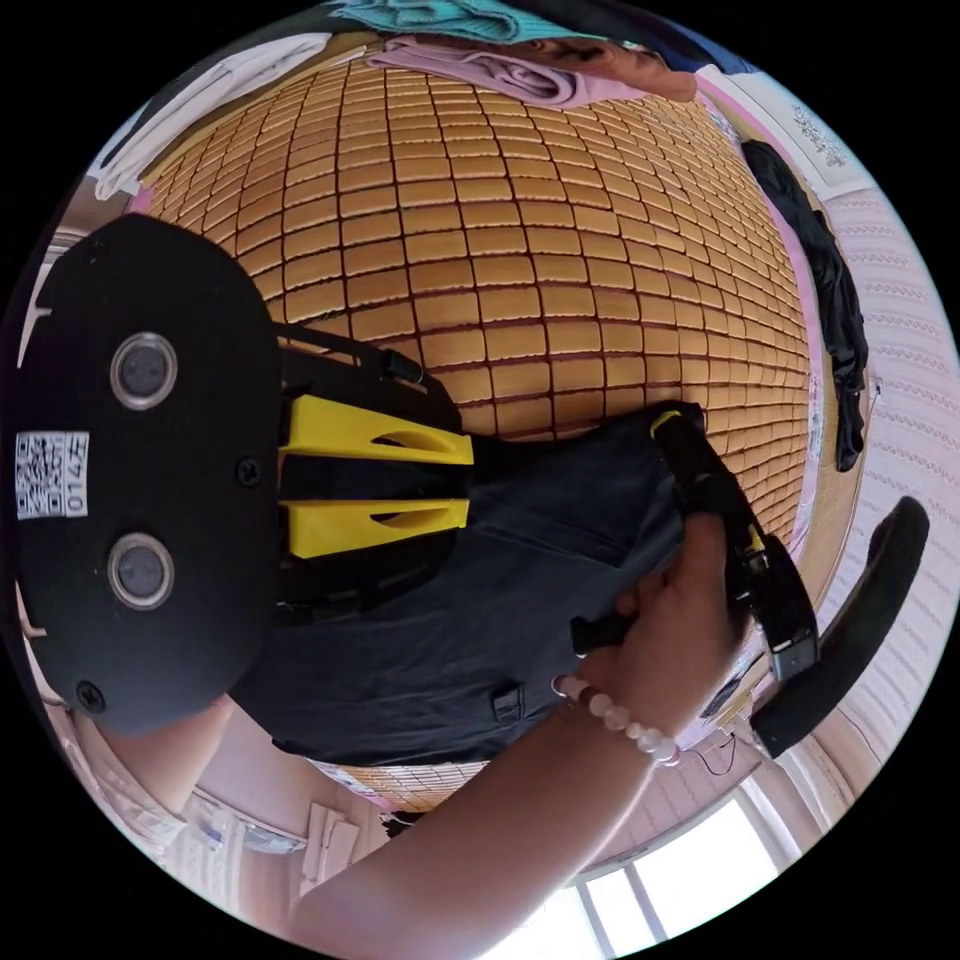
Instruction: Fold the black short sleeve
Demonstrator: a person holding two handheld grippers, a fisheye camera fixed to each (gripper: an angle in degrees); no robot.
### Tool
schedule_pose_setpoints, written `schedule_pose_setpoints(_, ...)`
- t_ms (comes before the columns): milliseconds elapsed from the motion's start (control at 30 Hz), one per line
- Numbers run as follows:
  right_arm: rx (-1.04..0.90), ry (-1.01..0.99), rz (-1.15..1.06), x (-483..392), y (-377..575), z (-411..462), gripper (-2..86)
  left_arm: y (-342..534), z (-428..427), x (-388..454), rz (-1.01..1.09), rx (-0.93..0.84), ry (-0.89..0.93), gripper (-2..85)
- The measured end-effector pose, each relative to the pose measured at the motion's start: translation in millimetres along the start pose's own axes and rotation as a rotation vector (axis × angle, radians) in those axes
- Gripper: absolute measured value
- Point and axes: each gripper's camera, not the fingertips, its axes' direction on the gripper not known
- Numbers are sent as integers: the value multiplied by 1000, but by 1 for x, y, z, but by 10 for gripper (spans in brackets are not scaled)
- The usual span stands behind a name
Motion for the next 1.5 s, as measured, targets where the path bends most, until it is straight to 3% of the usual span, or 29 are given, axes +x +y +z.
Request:
schedule_pose_setpoints(100,7,45,-29,-18,2,-7,-9,-9,10,14,34,-14,-13,61)
schedule_pose_setpoints(400,56,-106,15,-20,11,-51,-9,-35,43,60,115,-49,-51,60)
schedule_pose_setpoints(533,400,-213,174,-10,88,-145,-5,-50,49,95,193,-90,-146,55)
schedule_pose_setpoints(633,499,-193,346,-1,170,-188,-4,-60,44,124,241,-77,-198,60)
schedule_pose_setpoints(833,360,-32,592,-4,315,-218,-3,-89,22,190,378,-16,-171,71)
schedule_pose_setpoints(967,286,-32,696,-2,379,-239,-1,-117,41,251,509,-52,-151,80)
schedule_pose_setpoints(1233,369,11,817,14,449,-300,25,-160,96,383,740,-116,-98,92)
schedule_pose_setpoints(1333,308,9,850,28,460,-314,58,-178,120,423,817,-138,-50,93)
schedule_pose_setpoints(1500,350,-61,880,51,481,-336,66,-234,158,453,770,-188,66,81)
